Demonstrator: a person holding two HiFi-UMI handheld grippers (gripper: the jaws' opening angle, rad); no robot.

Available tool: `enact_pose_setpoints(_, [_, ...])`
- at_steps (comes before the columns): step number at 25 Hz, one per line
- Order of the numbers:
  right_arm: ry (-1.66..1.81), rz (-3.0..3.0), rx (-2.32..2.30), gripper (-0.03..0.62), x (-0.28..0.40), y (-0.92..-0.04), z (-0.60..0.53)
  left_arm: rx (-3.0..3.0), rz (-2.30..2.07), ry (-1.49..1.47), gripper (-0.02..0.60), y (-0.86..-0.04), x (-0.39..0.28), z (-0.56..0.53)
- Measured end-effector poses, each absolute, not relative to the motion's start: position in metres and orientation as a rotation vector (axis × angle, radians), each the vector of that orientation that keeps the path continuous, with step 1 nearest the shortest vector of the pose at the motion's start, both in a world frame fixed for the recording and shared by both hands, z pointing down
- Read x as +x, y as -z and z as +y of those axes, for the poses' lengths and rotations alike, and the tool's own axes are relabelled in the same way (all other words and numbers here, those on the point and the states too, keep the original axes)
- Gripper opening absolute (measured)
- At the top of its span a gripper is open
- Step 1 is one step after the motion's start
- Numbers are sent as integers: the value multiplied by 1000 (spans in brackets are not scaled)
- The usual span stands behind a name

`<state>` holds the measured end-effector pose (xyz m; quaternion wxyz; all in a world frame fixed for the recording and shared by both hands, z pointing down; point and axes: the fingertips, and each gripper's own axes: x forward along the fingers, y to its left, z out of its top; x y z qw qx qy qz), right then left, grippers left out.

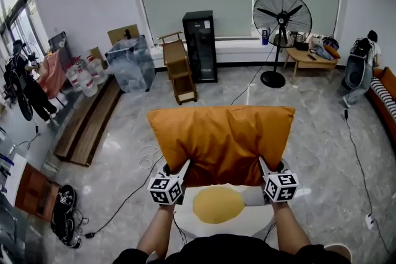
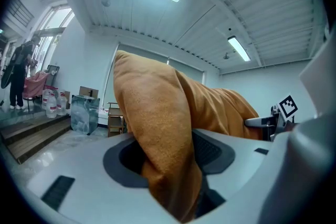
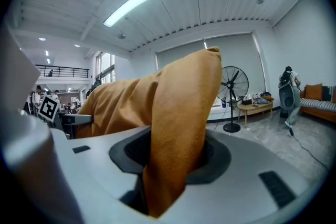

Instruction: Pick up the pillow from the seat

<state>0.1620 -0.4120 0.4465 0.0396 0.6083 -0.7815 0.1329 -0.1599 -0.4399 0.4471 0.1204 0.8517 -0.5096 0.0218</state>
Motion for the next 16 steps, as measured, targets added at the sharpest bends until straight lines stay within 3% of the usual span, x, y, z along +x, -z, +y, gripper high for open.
enact_pose_setpoints(16, [-393,-2447,1810,166,139,-437,-426,2419,-1582,-32,252,-444,-172,-447])
